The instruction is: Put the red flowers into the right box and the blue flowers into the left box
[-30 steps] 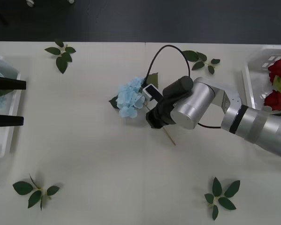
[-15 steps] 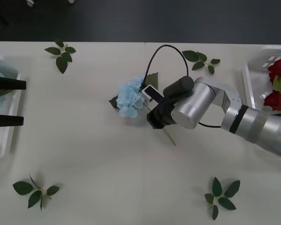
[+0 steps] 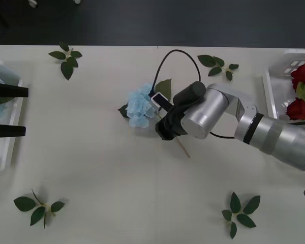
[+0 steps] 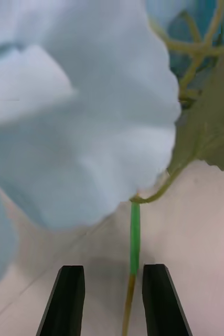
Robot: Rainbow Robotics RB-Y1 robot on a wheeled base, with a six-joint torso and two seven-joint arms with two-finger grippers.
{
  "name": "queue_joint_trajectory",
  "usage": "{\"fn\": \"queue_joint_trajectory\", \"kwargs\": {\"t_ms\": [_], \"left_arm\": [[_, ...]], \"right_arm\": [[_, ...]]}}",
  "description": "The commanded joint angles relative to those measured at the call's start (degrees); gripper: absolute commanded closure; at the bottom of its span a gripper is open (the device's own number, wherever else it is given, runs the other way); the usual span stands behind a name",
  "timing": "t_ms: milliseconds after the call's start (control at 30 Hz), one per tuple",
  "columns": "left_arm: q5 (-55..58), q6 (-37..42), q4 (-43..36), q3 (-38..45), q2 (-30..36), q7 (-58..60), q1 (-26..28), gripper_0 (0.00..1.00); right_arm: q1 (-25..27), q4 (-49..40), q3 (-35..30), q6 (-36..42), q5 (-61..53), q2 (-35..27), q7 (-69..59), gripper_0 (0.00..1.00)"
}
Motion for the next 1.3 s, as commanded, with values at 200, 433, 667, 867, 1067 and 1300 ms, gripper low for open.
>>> {"fn": "queue_joint_trajectory", "kwargs": {"t_ms": [200,433,667,867,1067,1300], "left_arm": [[0.90,0.04,-1.00,0.38,-0.12,0.97,0.35,0.00],[0.90,0.04,-1.00,0.38,-0.12,0.97,0.35,0.00],[0.90,0.04,-1.00,0.38,-0.12,0.97,0.35,0.00],[0.90,0.04,-1.00,0.38,-0.12,0.97,0.35,0.00],[0.90,0.04,-1.00,0.38,-0.12,0.97,0.35,0.00],[0.90,0.04,-1.00,0.38,-0.12,0.97,0.35,0.00]], "right_arm": [[-0.68,1.29,0.22,-0.08,4.29,2.14,1.71,0.68],[-0.68,2.61,1.72,-0.17,7.54,2.75,1.88,0.70],[-0.68,4.37,1.80,-0.08,9.21,4.07,1.53,1.00],[-0.77,4.81,1.63,-0.08,9.30,4.42,0.74,1.00],[-0.77,2.08,-2.85,4.84,8.95,5.12,-0.05,1.00],[-0.68,-11.36,-17.53,25.49,8.51,5.30,-1.11,1.00]]}}
